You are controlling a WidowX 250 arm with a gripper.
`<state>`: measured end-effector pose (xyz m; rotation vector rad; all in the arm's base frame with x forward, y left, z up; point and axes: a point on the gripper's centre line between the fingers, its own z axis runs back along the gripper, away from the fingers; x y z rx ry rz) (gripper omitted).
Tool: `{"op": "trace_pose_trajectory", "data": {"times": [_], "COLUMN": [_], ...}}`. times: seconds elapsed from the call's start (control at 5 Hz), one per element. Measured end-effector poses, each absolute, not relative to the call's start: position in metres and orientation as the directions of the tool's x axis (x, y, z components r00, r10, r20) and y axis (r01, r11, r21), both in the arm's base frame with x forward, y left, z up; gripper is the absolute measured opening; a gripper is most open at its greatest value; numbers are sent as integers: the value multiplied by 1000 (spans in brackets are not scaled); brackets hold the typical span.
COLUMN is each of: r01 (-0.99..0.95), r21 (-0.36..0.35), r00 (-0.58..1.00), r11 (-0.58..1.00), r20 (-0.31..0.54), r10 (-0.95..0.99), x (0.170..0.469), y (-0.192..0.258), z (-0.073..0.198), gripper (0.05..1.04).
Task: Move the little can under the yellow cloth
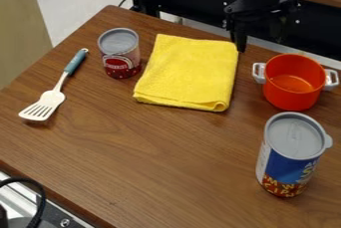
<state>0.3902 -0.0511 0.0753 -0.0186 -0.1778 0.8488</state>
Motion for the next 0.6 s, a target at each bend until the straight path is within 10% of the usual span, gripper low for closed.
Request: {"op": "trace_pose_trajectory", "data": {"times": [0.6], "r01": [-646], "r21": [-11], "r00": [748], "r11": [763], "r20": [191], "r10": [636], "x": [391], "y": [-9], "z": [51], "gripper": [999]}}
